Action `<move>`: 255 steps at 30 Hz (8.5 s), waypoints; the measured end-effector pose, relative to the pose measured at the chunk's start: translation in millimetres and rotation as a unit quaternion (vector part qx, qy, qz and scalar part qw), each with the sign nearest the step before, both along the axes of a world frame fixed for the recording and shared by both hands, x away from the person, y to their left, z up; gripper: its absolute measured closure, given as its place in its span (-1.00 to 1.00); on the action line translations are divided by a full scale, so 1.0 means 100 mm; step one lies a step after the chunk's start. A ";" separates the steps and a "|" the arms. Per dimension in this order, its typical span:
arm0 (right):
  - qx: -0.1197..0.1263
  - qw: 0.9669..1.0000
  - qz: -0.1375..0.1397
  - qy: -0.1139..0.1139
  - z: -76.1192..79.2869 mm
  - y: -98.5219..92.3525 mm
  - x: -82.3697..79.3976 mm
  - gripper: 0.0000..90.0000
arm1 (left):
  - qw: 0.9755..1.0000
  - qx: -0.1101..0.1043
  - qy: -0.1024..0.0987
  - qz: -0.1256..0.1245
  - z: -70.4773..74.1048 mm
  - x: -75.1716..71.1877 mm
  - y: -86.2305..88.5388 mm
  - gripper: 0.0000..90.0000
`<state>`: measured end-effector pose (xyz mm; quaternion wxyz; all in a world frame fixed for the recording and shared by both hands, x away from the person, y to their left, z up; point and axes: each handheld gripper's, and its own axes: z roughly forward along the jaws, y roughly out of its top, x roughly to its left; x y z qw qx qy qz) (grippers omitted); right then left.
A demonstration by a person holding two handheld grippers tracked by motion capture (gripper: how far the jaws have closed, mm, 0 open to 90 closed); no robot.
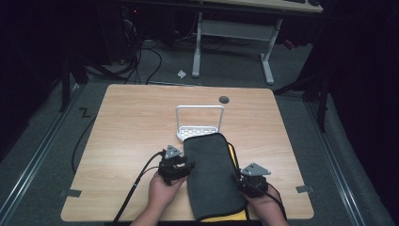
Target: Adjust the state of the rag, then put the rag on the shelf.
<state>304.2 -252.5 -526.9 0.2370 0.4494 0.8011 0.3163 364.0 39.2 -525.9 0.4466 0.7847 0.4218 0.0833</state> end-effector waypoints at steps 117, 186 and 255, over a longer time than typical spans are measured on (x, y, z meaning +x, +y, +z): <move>0.118 0.985 0.015 -0.124 0.81 0.43 0.62 0.79 | 0.989 -0.092 -0.105 0.041 0.85 0.38 0.48 0.90; 0.109 0.961 -0.003 -0.254 1.93 0.51 1.57 0.78 | 0.960 -0.100 -0.254 0.061 1.91 1.23 0.45 0.90; 0.079 0.992 0.017 -0.100 1.21 0.33 2.22 0.74 | 0.996 -0.043 -0.072 0.018 0.83 1.76 0.47 0.91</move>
